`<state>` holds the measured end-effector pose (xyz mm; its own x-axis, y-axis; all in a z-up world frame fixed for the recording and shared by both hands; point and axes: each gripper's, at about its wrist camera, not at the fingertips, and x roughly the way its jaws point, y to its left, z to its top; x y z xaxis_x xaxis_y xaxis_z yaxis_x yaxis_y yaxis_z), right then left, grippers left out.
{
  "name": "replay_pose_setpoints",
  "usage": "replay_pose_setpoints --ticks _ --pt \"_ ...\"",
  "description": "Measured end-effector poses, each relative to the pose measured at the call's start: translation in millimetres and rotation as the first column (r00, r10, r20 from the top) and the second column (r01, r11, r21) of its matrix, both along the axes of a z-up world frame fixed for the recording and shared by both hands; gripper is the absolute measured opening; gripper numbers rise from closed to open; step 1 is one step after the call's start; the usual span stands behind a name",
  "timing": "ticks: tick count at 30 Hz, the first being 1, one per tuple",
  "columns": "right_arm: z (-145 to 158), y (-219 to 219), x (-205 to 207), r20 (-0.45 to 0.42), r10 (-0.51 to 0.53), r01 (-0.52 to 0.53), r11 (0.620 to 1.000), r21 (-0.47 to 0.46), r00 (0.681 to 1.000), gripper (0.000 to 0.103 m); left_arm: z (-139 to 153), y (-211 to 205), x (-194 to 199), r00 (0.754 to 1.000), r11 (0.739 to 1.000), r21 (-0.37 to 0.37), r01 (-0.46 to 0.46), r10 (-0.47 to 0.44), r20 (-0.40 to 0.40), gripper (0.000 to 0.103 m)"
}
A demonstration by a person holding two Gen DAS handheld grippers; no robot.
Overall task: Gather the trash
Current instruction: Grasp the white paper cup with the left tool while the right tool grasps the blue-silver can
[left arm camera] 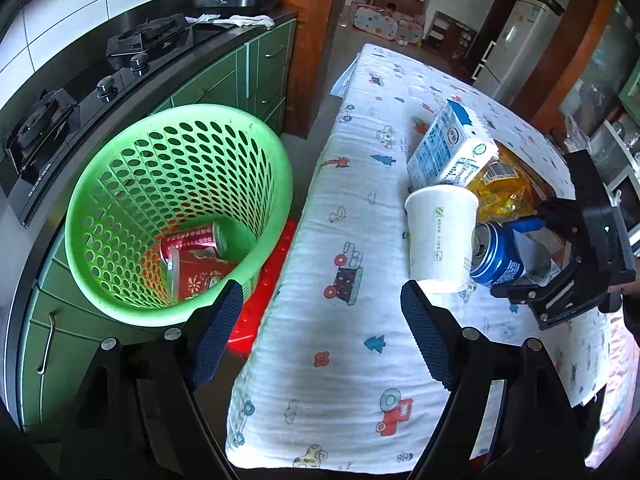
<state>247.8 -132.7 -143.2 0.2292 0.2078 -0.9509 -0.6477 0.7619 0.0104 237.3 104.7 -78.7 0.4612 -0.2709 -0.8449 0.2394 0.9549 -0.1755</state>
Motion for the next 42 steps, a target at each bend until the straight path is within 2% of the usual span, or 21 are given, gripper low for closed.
replay_pose_setpoints --ticks 4,14,15,16,17,22,30,33,35,36,37,42 --pt "-1.3 -2.0 -5.6 -0.005 -0.014 0.014 1.0 0.014 1.0 0.077 0.2 -9.6 1.2 1.0 1.0 -0.017 0.016 -0.016 -0.005 0.08" --pt "17.7 -29.4 -39.7 -0.003 -0.143 0.143 0.985 0.094 0.99 0.076 -6.2 -58.3 9.4 0.995 0.994 -0.051 0.094 -0.096 -0.037 0.08" --pt "19.9 -31.8 -43.6 -0.001 -0.155 0.154 0.983 0.1 0.988 0.076 -7.0 -63.7 10.6 0.994 0.993 -0.055 0.104 -0.106 -0.041 0.084" --pt "21.7 -34.0 -46.1 -0.002 -0.163 0.162 0.981 0.109 0.987 0.076 -8.0 -71.1 12.9 0.992 0.992 -0.06 0.115 -0.117 -0.046 0.091" --pt "24.2 -37.6 -50.4 -0.004 -0.173 0.173 0.977 0.121 0.985 0.076 -8.7 -77.0 14.6 0.991 0.991 -0.061 0.122 -0.125 -0.048 0.093" --pt "35.2 -48.7 -67.2 0.007 -0.212 0.209 0.966 0.154 0.977 0.076 -13.5 -108.3 26.5 0.983 0.985 -0.041 0.167 -0.17 -0.065 0.093" --pt "43.8 -57.7 -83.0 0.017 -0.253 0.246 0.951 0.189 0.967 0.076 -32.9 -130.7 49.0 0.981 0.987 0.004 0.16 -0.159 -0.115 0.093" --pt "43.9 -59.5 -85.9 0.02 -0.266 0.258 0.948 0.188 0.964 0.076 -38.9 -132.3 52.5 0.981 0.988 0.012 0.154 -0.152 -0.124 0.091" --pt "43.8 -61.1 -86.8 0.016 -0.275 0.267 0.945 0.189 0.961 0.076 -41.1 -132.0 53.8 0.98 0.988 -0.002 0.154 -0.153 -0.129 0.083" --pt "43.8 -61.7 -87.5 0.017 -0.28 0.272 0.944 0.188 0.96 0.076 -41.9 -131.5 53.8 0.979 0.988 -0.009 0.155 -0.155 -0.133 0.071" --pt "43.8 -62.4 -87.9 0.015 -0.283 0.275 0.943 0.188 0.959 0.076 -43.3 -131.6 53.9 0.977 0.987 -0.016 0.159 -0.16 -0.142 0.063" --pt "45.3 -60.9 -88.4 0.016 -0.286 0.278 0.943 0.185 0.958 0.076 -40.3 -128.6 47.5 0.979 0.985 -0.007 0.17 -0.17 -0.113 0.063"
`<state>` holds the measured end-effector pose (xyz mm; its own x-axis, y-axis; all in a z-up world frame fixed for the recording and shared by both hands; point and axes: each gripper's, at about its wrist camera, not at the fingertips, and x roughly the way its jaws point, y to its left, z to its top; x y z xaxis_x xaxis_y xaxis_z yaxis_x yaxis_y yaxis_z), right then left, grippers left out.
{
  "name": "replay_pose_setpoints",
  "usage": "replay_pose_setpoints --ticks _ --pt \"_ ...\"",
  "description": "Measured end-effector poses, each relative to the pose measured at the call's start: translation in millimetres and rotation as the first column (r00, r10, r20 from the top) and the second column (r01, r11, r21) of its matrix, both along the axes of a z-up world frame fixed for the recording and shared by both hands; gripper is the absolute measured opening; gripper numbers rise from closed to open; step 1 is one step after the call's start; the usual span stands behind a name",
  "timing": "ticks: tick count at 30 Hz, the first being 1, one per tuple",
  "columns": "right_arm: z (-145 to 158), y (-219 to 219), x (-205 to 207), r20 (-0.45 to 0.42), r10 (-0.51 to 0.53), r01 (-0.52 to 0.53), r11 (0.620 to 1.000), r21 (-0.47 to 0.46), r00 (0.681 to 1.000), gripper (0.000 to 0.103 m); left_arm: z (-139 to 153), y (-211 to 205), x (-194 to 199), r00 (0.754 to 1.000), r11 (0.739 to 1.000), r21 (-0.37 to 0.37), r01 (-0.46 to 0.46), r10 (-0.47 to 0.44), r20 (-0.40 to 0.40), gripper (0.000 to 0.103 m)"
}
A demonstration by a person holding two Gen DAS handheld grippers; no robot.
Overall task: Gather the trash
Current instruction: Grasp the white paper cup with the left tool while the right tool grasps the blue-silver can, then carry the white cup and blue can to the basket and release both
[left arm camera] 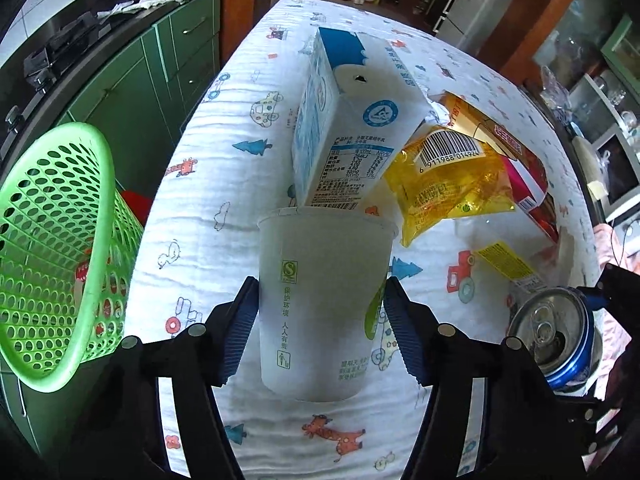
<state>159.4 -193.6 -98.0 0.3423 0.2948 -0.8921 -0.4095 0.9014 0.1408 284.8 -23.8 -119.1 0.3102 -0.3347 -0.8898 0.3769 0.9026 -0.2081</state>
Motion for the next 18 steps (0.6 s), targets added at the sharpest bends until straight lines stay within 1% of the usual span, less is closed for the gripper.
replay_pose_setpoints --ticks 5,8,13,15,18 --pt "4.6 7.2 2.8 0.007 0.017 -0.017 1.0 0.0 1.0 0.076 15.6 15.0 -13.3 0.999 1.0 -0.021 -0.01 0.01 0.031 0.062" --pt "10.5 15.2 7.0 0.016 0.031 -0.031 1.0 0.003 0.999 0.076 29.5 33.7 -20.4 0.997 0.999 -0.032 -0.037 0.039 0.06 0.062" --pt "23.9 38.6 18.6 0.041 0.071 -0.071 0.997 0.005 0.997 0.076 51.0 80.6 -24.6 0.986 0.991 -0.034 -0.129 0.132 0.104 0.062" --pt "28.3 49.6 25.2 0.047 0.085 -0.086 0.996 0.01 0.995 0.076 56.4 100.7 -23.2 0.977 0.984 -0.022 -0.175 0.177 0.121 0.062" --pt "33.9 68.1 36.0 0.061 0.105 -0.106 0.994 0.016 0.993 0.076 59.5 134.0 -14.4 0.96 0.968 -0.015 -0.249 0.249 0.125 0.062"
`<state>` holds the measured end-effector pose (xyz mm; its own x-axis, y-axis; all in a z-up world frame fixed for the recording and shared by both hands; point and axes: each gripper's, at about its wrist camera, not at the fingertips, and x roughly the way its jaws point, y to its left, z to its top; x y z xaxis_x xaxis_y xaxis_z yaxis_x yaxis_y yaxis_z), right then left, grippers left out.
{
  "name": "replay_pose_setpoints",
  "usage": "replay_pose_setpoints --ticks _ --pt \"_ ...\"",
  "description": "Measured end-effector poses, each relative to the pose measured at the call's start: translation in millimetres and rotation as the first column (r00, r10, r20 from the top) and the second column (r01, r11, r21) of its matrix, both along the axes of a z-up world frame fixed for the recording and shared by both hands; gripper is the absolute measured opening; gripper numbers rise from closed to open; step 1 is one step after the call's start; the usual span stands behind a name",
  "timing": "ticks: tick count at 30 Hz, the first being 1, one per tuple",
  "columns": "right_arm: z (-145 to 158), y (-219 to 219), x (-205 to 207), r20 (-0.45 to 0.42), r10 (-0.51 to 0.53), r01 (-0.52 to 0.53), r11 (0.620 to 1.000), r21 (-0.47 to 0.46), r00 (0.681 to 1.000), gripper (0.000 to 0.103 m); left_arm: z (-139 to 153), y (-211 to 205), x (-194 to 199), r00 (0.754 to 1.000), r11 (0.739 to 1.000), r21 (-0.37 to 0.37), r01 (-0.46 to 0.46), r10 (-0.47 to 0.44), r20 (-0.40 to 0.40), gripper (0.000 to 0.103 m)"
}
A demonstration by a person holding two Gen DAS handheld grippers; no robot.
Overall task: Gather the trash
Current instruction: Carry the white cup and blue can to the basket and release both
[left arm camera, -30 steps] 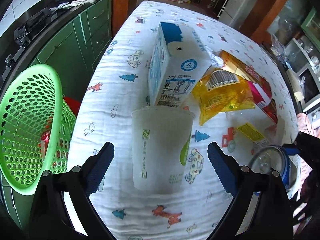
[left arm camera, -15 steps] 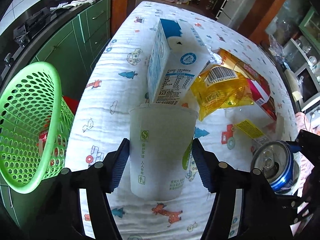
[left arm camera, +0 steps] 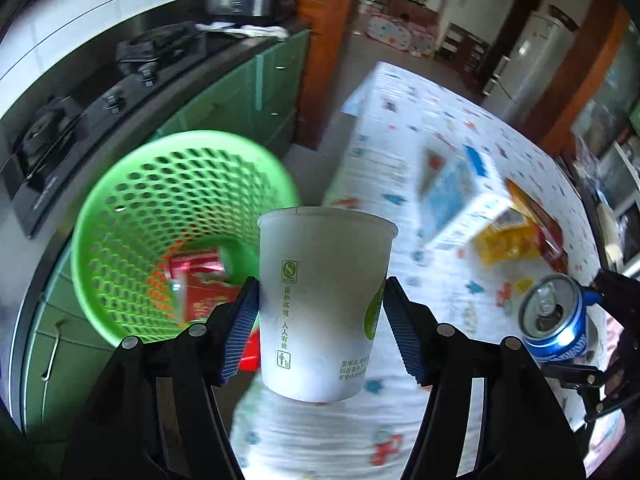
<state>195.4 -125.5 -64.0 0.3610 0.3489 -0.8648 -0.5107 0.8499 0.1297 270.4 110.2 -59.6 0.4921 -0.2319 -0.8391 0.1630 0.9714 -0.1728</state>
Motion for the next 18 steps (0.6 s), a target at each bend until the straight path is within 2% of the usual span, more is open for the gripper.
replay_pose_setpoints --ticks 7,16,17,18 --pt "9.6 50.4 35.7 0.021 0.042 -0.042 0.999 0.016 0.999 0.076 -14.0 74.3 33.2 0.989 0.989 0.022 -0.145 0.145 -0.029 0.063" --pt "12.5 110.2 83.6 0.022 0.054 -0.055 0.998 0.037 0.998 0.076 -41.9 124.3 60.4 0.975 0.978 0.037 -0.205 0.208 -0.077 0.065" --pt "12.5 117.5 90.2 0.02 0.054 -0.055 0.998 0.041 0.998 0.076 -44.3 127.9 61.6 0.974 0.977 0.03 -0.21 0.211 -0.082 0.066" --pt "12.5 122.7 94.5 0.02 0.054 -0.055 0.998 0.044 0.998 0.076 -46.4 130.7 62.5 0.972 0.976 0.025 -0.215 0.216 -0.088 0.073"
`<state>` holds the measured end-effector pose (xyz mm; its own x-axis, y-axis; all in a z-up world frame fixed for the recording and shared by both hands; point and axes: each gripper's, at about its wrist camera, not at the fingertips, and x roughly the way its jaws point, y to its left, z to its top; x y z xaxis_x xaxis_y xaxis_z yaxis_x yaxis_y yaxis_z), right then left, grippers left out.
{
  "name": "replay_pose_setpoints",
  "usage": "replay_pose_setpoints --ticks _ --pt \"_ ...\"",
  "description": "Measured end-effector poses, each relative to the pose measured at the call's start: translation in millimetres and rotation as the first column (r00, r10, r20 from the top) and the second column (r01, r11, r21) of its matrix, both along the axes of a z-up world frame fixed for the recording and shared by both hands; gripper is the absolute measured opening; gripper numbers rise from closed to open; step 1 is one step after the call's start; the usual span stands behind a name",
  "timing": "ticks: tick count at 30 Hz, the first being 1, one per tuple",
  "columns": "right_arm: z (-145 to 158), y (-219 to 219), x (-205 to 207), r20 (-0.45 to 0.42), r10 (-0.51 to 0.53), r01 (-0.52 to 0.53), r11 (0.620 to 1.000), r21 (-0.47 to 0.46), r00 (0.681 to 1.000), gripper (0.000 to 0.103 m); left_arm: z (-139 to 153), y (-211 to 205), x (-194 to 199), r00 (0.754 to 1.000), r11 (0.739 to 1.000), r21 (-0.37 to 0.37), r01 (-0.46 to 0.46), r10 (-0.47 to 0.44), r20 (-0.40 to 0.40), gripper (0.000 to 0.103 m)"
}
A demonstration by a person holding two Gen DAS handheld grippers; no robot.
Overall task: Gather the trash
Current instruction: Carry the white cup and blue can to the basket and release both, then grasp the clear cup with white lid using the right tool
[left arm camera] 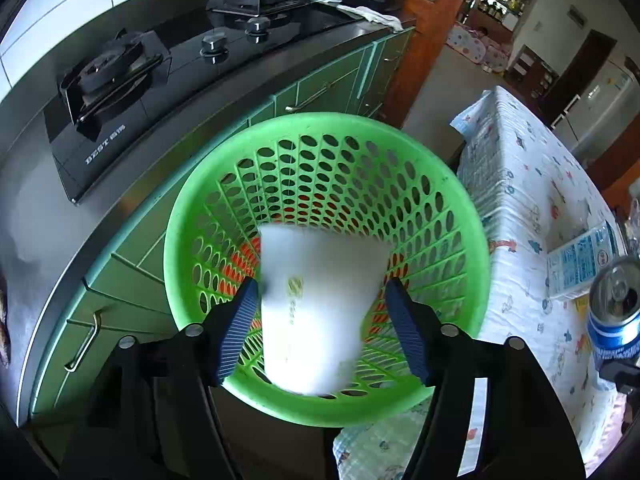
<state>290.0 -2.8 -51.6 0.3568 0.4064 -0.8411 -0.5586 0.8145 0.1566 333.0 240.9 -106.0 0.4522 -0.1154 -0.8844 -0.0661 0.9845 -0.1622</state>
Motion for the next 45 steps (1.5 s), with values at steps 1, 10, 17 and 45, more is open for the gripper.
replay_pose_setpoints --ticks 1,10,17,45 --pt "0.2 6.2 5.9 0.0 0.0 0.0 1.0 0.004 1.0 0.076 -1.8 4.0 0.5 1.0 1.0 -0.005 -0.007 0.007 0.0 0.079" --pt "-1.0 52.9 50.2 -0.007 0.003 -0.003 0.999 0.036 1.0 0.076 -6.5 27.9 -10.9 0.999 0.998 -0.038 -0.04 0.041 0.01 0.084" --pt "-16.6 98.0 78.6 -0.026 0.021 -0.02 1.0 0.024 0.999 0.077 -3.6 47.4 -28.1 0.996 0.995 -0.056 -0.082 0.083 0.018 0.087" --pt "11.6 -19.3 -24.2 0.078 -0.111 0.107 0.992 0.061 0.991 0.086 20.2 -19.4 -69.8 0.997 0.999 -0.034 0.009 -0.007 0.072 0.088"
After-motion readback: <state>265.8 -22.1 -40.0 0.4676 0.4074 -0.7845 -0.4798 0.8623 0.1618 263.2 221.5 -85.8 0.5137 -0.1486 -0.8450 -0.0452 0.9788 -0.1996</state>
